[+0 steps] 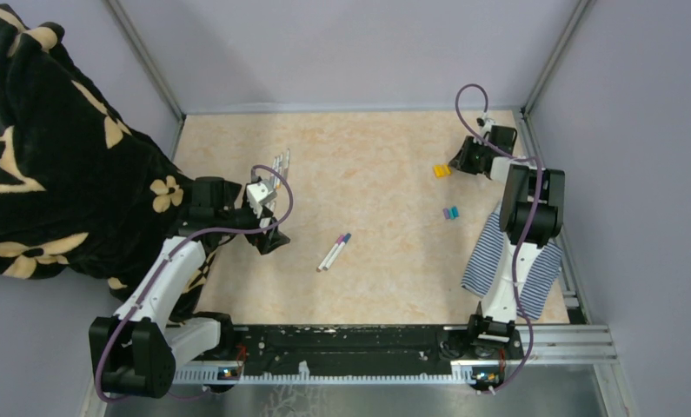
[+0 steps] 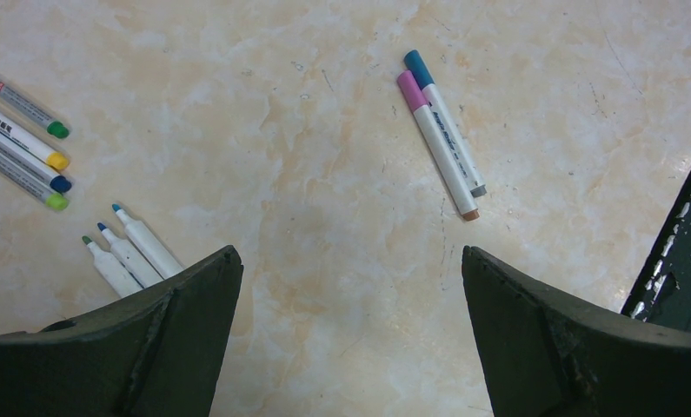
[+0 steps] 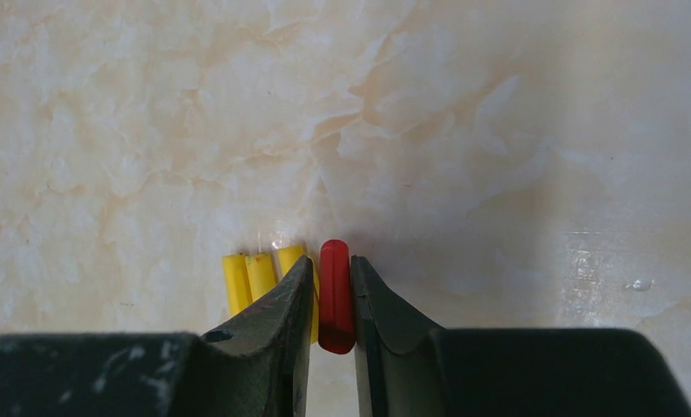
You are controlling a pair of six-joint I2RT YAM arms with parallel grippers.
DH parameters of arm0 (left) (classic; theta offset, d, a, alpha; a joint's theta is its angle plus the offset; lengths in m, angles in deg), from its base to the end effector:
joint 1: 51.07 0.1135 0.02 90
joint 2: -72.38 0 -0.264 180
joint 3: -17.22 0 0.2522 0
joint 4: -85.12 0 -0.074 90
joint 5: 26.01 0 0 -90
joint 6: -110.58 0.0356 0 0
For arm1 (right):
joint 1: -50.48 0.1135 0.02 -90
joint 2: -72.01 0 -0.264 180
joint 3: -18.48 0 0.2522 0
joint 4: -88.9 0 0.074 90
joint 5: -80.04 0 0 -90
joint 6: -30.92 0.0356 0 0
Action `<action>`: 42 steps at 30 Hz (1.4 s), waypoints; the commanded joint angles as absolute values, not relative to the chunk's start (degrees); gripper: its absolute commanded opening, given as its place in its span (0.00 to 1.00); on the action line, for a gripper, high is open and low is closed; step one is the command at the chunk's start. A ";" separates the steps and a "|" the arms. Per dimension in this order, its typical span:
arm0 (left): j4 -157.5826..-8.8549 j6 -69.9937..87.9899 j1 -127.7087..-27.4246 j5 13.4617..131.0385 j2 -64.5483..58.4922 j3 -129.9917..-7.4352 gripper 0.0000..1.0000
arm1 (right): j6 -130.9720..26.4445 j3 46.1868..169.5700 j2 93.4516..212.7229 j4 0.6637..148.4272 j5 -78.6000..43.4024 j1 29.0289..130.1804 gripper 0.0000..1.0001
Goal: Open the pen caps
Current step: Place the pen cap at the center of the board, then pick up the pen from the center of the board.
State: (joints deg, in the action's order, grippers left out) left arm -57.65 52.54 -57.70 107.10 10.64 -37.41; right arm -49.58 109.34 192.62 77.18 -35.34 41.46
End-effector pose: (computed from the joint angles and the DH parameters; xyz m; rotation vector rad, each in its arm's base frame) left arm 0.2125 -0.0492 0.2449 1.0442 1.9043 -0.6279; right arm 0.4497 -0.0559 0.1453 0.1366 2.2573 0.5109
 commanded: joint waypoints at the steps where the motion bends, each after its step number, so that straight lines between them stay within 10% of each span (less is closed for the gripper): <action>1: -57.21 53.72 -57.32 108.97 11.55 -37.01 1.00 | -49.65 111.55 192.37 77.73 -36.09 41.95 0.23; 27: -57.74 53.55 -57.24 110.02 8.48 -37.42 1.00 | -51.61 109.20 183.31 75.91 -35.83 42.45 0.43; 42: -64.84 47.04 -66.14 94.70 0.29 -39.71 1.00 | -57.15 95.21 160.23 76.65 -31.57 47.97 0.90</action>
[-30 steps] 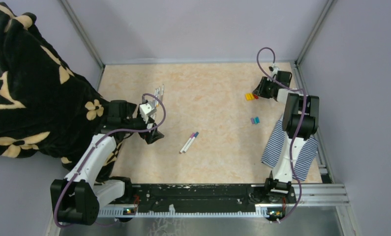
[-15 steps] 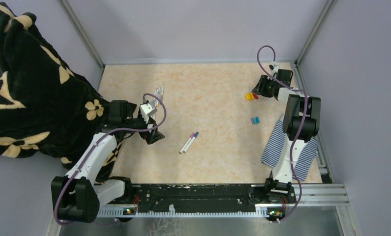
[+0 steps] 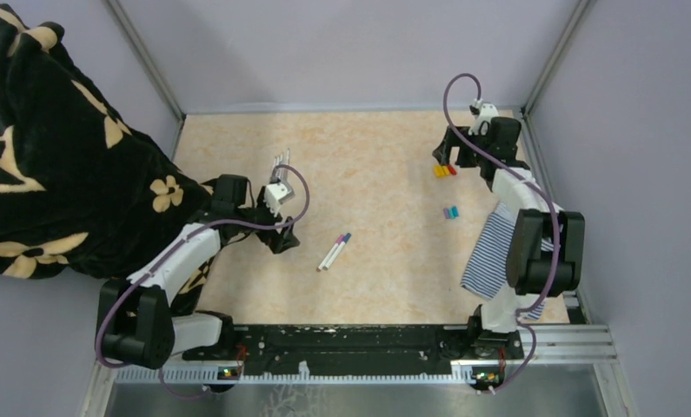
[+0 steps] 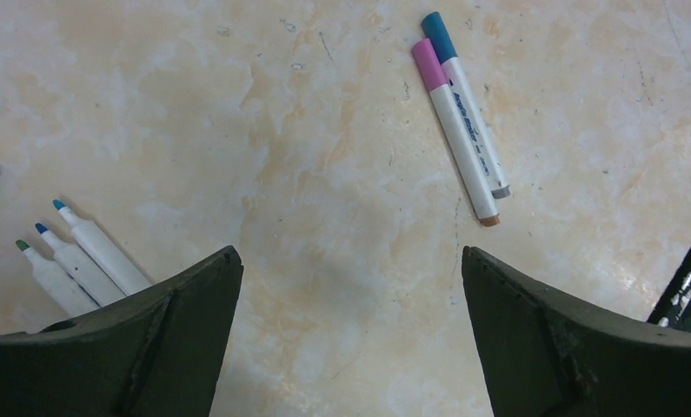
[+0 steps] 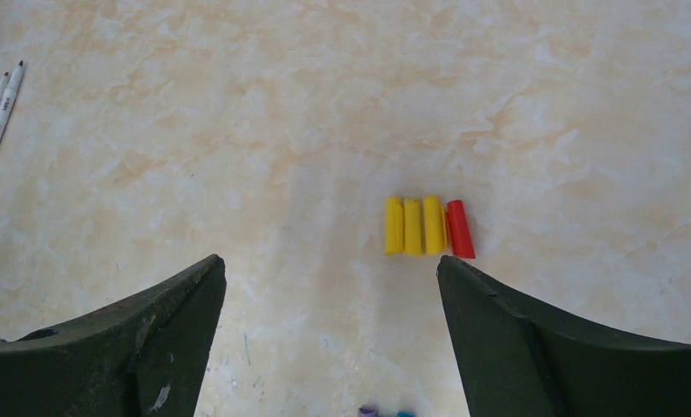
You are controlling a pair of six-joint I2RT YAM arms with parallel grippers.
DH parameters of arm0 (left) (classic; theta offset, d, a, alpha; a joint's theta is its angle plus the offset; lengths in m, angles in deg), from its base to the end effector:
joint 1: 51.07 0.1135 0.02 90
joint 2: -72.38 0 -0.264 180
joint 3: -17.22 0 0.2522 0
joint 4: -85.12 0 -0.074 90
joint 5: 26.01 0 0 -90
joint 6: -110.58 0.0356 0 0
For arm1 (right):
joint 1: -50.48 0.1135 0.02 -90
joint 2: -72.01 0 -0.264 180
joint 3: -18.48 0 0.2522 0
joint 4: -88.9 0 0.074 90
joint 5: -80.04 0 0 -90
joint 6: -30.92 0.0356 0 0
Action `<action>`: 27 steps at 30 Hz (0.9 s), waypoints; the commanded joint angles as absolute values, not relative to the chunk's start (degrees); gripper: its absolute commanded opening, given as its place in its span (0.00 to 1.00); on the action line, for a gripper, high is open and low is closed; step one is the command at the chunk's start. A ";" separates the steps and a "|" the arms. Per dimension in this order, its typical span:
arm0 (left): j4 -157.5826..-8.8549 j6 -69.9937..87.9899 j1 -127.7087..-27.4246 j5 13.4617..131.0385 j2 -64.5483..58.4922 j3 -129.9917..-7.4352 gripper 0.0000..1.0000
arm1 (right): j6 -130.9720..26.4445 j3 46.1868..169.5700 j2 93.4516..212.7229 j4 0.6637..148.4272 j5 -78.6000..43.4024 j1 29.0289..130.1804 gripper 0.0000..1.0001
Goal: Open the pen caps
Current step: Pick up the pen from the center of the board.
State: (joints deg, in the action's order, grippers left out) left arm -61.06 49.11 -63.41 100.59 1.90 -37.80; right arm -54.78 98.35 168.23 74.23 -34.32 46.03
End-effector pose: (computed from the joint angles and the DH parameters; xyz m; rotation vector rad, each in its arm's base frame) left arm 0.2317 -0.0724 0.2174 1.0608 2.0436 -0.6289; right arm 0.3818 -0.0150 0.2501 -0.0942 2.0878 0.4462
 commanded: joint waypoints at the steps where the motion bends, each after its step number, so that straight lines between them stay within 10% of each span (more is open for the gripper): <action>1: -65.00 46.87 -67.00 93.95 -0.47 -39.94 1.00 | -57.43 94.32 158.72 76.86 -31.11 48.46 0.90; 27: -70.21 38.95 -85.08 76.49 -13.99 -45.26 1.00 | -60.48 84.27 143.24 78.78 -30.43 50.66 0.94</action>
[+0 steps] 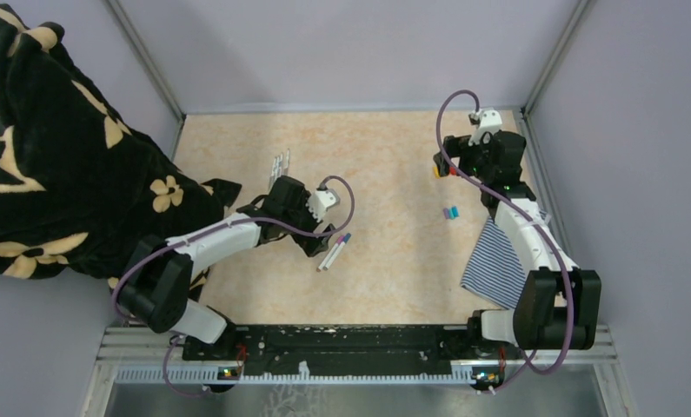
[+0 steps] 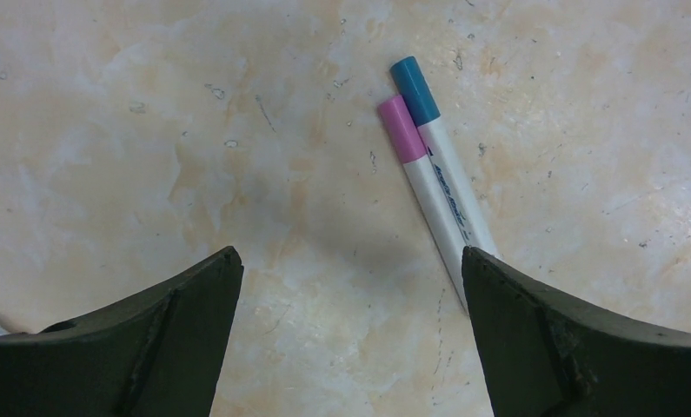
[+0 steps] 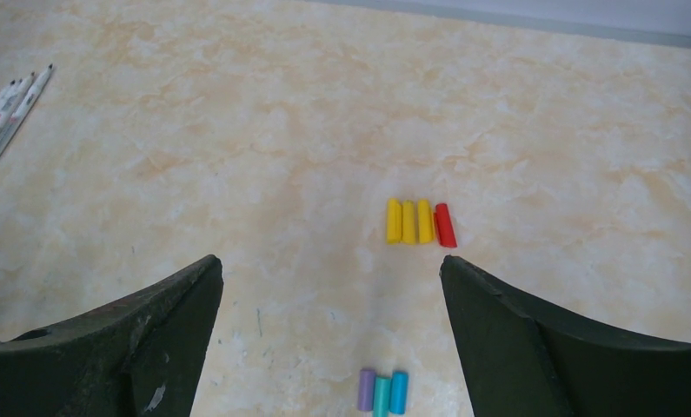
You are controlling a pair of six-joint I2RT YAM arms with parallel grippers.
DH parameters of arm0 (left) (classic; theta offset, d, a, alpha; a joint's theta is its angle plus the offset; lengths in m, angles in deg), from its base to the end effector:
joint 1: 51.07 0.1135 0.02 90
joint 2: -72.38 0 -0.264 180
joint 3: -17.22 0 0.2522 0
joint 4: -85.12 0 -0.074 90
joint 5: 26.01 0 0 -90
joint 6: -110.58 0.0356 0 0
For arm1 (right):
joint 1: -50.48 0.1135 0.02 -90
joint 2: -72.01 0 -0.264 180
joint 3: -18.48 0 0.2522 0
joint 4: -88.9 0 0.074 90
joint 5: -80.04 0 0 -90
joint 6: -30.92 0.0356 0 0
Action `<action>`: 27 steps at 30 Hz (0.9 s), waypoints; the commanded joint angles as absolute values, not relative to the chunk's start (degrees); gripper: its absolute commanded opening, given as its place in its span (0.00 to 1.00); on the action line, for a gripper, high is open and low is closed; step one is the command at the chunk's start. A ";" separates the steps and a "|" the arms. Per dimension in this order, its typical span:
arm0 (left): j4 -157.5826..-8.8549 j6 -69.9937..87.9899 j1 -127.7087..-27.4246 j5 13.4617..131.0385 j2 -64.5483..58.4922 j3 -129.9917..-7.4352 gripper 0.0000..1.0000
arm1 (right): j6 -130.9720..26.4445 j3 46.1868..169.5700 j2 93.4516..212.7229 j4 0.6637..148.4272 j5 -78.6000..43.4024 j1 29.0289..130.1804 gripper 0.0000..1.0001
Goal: Open the pen caps
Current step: Pick up the pen from the center of the board.
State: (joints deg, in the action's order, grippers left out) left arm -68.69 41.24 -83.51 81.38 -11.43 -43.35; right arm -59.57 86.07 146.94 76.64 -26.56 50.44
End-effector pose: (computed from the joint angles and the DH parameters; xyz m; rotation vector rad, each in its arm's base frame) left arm 0.2420 -0.1664 0.1944 1.2087 2.1118 -0.4617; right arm 0.3034 0.0100 0.2999 -0.2027 1.8964 0.2706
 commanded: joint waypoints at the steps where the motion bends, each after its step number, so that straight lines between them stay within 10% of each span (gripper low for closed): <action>1: -70.15 38.67 -85.27 75.98 -14.74 -45.50 1.00 | -60.31 83.27 142.64 79.88 -30.72 50.65 0.94; 27: -70.20 37.72 -89.36 68.79 -23.18 -46.47 0.90 | -59.92 79.49 141.97 83.46 -32.79 50.65 0.96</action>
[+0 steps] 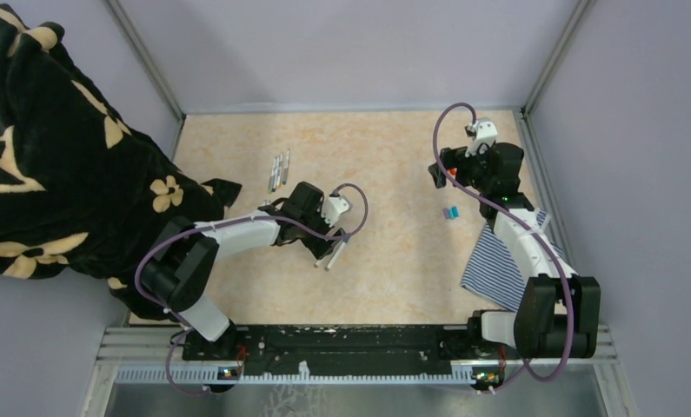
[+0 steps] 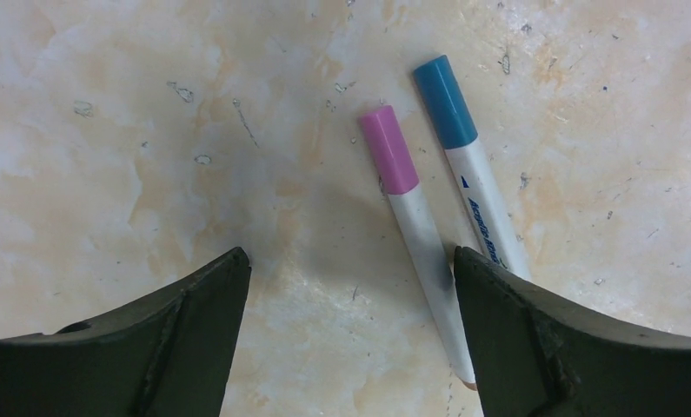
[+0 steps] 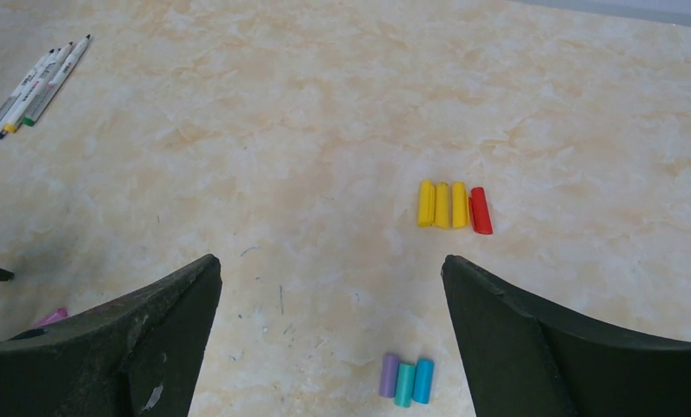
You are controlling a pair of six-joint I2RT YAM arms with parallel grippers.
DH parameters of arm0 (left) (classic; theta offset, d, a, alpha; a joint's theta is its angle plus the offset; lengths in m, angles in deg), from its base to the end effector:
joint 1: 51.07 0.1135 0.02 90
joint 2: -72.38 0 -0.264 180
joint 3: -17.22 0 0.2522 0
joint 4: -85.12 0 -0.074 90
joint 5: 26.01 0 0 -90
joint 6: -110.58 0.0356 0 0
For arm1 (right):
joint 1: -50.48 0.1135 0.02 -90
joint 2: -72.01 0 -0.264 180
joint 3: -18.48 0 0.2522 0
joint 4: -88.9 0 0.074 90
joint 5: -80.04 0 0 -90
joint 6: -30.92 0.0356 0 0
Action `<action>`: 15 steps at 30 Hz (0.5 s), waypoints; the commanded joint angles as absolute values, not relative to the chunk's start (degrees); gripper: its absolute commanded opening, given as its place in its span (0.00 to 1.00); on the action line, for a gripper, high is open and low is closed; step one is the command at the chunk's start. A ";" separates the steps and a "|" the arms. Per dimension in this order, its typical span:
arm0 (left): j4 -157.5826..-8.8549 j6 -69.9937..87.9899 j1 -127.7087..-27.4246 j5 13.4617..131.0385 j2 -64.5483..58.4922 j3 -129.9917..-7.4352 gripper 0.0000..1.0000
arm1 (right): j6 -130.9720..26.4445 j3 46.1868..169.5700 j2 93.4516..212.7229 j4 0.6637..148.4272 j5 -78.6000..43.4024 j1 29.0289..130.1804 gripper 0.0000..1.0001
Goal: Open the pen caps
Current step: Pick up the pen from the center of the board.
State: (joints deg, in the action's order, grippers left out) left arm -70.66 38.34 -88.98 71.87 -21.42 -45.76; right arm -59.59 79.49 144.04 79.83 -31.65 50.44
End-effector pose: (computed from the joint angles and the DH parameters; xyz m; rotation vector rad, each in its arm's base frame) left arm 0.2469 -0.1984 0.1582 1.2380 2.2263 -0.3130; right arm 0.2867 0.0130 0.2796 -0.2615 1.8936 0.3566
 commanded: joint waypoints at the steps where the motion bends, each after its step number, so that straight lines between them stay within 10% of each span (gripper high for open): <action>1: -70.09 37.72 -89.38 68.60 -23.35 -46.53 0.86 | -59.92 79.38 141.93 83.53 -32.85 50.65 0.96; 15: -69.69 37.85 -89.30 67.60 -25.02 -46.18 0.42 | -59.72 78.91 141.71 84.02 -33.79 50.65 0.97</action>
